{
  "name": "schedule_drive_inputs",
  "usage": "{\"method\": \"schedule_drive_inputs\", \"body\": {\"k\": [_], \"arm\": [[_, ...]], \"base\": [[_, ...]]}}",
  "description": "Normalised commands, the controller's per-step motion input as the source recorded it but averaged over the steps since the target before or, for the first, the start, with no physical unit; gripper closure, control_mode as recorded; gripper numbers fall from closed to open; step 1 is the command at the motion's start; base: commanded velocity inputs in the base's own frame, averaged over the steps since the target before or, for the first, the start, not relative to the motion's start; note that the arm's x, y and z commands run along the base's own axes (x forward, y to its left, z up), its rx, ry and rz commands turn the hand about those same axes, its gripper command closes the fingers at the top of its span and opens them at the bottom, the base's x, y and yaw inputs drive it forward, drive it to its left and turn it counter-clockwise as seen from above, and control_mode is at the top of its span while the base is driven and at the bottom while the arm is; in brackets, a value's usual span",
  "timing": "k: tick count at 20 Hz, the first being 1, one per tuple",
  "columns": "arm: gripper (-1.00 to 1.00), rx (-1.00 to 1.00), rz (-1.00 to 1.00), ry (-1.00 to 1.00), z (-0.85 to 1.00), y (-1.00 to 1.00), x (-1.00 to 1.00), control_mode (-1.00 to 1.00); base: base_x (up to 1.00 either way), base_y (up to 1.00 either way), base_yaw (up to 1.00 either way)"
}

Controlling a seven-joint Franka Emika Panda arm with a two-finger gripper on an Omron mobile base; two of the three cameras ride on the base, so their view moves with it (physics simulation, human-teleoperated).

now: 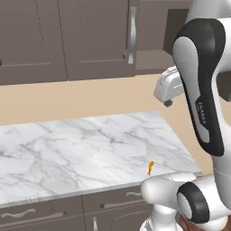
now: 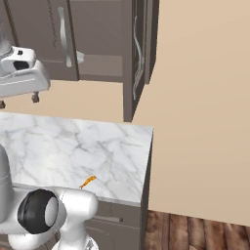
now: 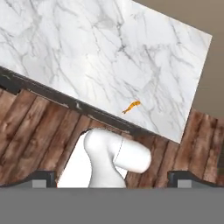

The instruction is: Retrieve the tupperware from the cabinet, then place the raw meat into the tupperware to avoid contamination.

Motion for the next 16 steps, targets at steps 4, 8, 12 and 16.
{"method": "schedule_drive_inputs", "body": {"k": [4,8,12,16], "arm": [[-1.0,0.06,0.01,-0.38,0.13,0.0,0.31,-1.0],[-1.0,0.14,-0.01,-0.29,0.61,0.0,0.28,-1.0],[-1.0,0.11,-0.02,-0.27,0.57,0.03,0.23,-1.0],[-1.0,0.01,-0.11,-0.06,0.41,0.0,0.35,-1.0]], "base": [[0.0,0.0,0.0],[0.0,0.0,0.0],[0.0,0.0,0.0],[0.0,0.0,0.0]]}}
